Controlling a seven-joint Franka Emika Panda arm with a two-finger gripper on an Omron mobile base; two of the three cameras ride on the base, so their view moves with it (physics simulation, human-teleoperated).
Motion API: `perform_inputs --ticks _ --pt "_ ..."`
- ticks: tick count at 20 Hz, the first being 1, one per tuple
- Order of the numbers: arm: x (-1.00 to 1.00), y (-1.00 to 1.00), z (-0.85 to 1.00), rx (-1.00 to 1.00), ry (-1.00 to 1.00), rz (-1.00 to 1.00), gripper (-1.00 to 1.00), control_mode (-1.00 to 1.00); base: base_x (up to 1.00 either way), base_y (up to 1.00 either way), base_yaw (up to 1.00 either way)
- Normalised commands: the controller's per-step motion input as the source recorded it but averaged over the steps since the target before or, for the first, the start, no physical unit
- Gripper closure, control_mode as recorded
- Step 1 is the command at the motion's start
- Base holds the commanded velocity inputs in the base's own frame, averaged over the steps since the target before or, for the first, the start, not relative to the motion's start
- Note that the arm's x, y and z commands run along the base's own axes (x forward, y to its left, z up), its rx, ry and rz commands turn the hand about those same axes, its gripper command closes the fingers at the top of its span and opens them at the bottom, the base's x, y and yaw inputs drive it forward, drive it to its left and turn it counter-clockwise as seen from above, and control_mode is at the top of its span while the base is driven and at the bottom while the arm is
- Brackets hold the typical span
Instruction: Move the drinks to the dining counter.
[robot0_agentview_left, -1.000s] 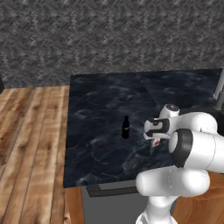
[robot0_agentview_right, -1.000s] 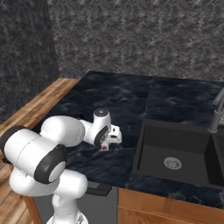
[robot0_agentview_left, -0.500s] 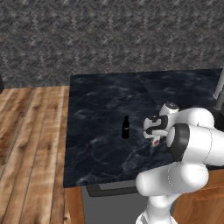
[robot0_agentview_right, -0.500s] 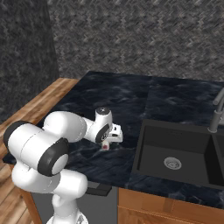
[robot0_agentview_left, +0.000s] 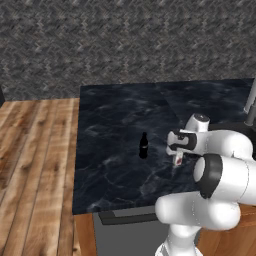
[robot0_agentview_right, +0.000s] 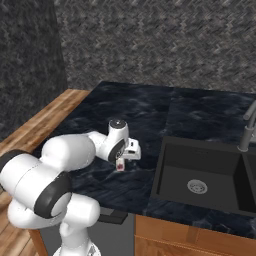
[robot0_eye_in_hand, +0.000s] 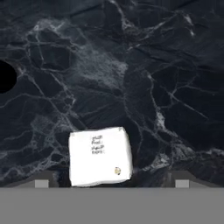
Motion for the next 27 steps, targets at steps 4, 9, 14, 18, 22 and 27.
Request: perform_inputs --ticks 4,9,14,18,22,27 --pt "-0.04 0.00 0.53 0.00 -0.10 0.00 -1.00 -1.00 0.00 0.00 0.00" --pt "-0.23 0.01 0.82 0.00 -0.05 0.00 -1.00 -1.00 0.00 0.00 0.00" --pt "-0.72 0.19 0.98 -0.04 -0.23 -0.01 -1.00 -1.00 0.00 0.00 0.00" --pt "-0.96 0.07 0.95 -0.01 -0.28 -0.01 -1.00 -1.00 0.00 0.00 0.00" --pt "-1.00 0.14 0.83 0.00 -0.24 -0.04 -1.00 -1.00 0.00 0.00 0.00" --pt "-1.00 0.18 0.86 0.00 -0.19 -0.04 -1.00 -1.00 0.00 0.00 0.00"
